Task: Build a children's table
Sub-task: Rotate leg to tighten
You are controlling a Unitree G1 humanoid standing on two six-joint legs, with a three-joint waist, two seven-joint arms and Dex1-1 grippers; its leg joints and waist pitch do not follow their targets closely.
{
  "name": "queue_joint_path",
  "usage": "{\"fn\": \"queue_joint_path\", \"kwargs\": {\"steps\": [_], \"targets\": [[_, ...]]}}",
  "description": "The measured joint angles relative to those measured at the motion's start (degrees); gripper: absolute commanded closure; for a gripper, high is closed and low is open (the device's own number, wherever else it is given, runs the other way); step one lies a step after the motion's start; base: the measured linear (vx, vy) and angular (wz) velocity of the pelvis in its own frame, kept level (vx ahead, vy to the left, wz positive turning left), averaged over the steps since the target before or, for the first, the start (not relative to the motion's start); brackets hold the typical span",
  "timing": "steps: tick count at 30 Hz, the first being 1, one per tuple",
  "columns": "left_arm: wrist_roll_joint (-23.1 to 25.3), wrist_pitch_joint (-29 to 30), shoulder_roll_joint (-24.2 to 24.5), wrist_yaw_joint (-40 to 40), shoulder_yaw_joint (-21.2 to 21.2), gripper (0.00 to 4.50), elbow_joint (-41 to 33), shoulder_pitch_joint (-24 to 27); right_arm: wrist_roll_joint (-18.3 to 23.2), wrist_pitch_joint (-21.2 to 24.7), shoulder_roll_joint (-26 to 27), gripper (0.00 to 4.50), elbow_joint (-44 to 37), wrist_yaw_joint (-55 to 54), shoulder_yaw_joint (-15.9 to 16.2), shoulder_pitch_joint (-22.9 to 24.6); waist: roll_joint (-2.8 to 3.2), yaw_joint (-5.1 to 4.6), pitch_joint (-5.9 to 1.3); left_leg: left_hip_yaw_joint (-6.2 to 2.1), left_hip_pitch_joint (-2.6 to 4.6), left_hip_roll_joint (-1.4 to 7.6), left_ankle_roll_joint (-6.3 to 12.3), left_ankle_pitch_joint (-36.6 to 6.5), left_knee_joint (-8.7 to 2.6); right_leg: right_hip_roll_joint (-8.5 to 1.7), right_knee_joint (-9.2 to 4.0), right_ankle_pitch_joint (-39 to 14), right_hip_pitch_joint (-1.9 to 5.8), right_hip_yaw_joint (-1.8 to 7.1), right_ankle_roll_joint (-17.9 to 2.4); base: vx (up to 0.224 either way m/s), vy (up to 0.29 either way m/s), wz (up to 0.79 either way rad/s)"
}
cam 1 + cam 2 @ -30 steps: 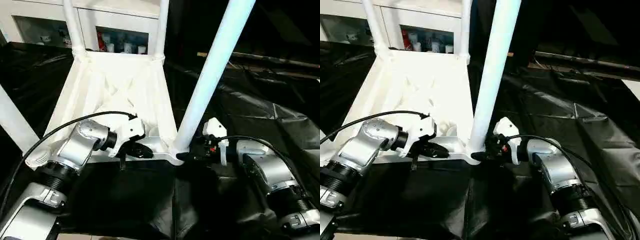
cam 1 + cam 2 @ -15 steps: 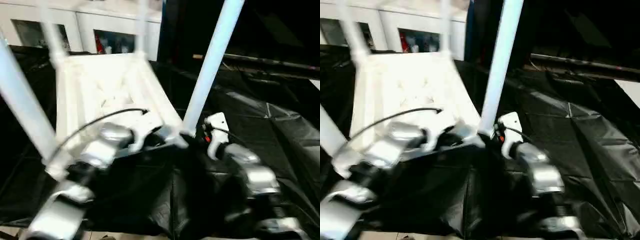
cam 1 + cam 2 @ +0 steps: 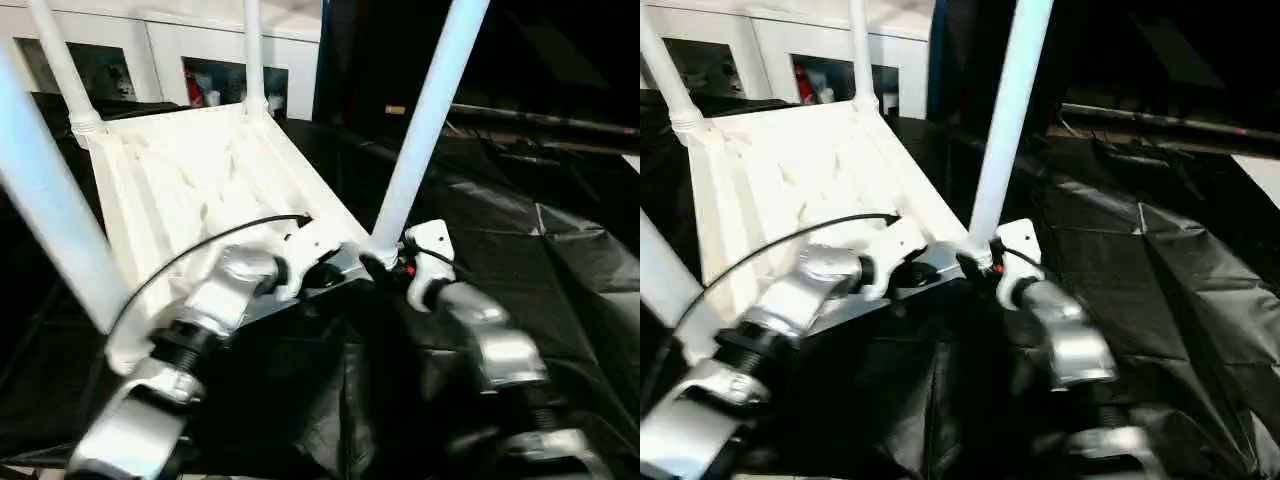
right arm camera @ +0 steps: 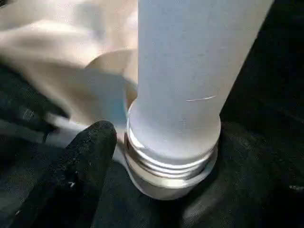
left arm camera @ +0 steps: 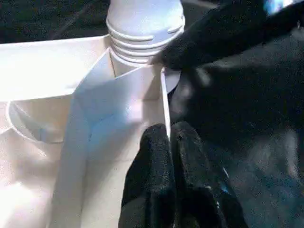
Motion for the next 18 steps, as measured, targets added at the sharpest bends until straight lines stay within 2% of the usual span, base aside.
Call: {"fn": "queue_joint_path", "kwargs": {"steps": [2, 5, 8, 16, 18], "targets": [[-0.56, -0.92, 0.79, -2.33, 0.03, 4.5, -0.18, 0.28, 0.23, -0.11, -1.06, 0.82, -0.39, 2.86, 0.41, 0.0, 0.06, 0.16, 0.04, 0.0, 0.0, 0.0, 0.0, 0.0, -0.02, 0.0, 0.01, 0.0, -0.04, -0.01, -0.01, 0.0, 0.0, 0.0], [-3.42, -2.31, 5.33, -10.39, 0.03, 4.5, -2.71, 2.41, 2.23, -0.2, -5.75, 0.82, -2.9, 12.67, 2.36, 0.41, 0.08, 0.59, 0.1, 0.01, 0.0, 0.01, 0.01, 0.01, 0.02, -0.01, 0.0, -0.04, -0.14, -0.01, -0.07, 0.0, 0.0, 0.0], [-3.98, -2.01, 6.62, -13.84, -0.18, 4.5, -3.4, 2.62, 3.96, 0.06, -6.54, 0.82, -3.7, 17.34, 3.2, 0.3, 0.05, 1.07, 0.11, 0.18, -0.05, 0.0, 0.08, 0.01, 0.1, -0.13, -0.01, -0.07, -0.13, 0.01, -0.1, 0.0, 0.0, 0.0], [-5.06, -1.35, 8.77, -17.52, -0.61, 4.5, -4.14, 2.73, 4.24, 0.06, -9.13, 0.82, -3.44, 23.4, 5.49, 0.32, -0.03, 1.31, 0.16, 0.28, -0.01, 0.03, 0.13, -0.02, 0.12, -0.15, 0.03, -0.07, -0.13, 0.03, -0.1, 0.0, 0.0, 0.0], [-5.16, -1.38, 8.83, -17.56, -0.58, 4.5, -4.16, 2.74, 4.02, 0.06, -9.11, 1.16, -3.35, 23.51, 5.93, 0.32, -0.05, 1.3, 0.17, 0.28, -0.01, 0.03, 0.13, -0.02, 0.12, -0.15, 0.04, -0.08, -0.13, 0.03, -0.1, 0.0, 0.0, 0.0]]}}
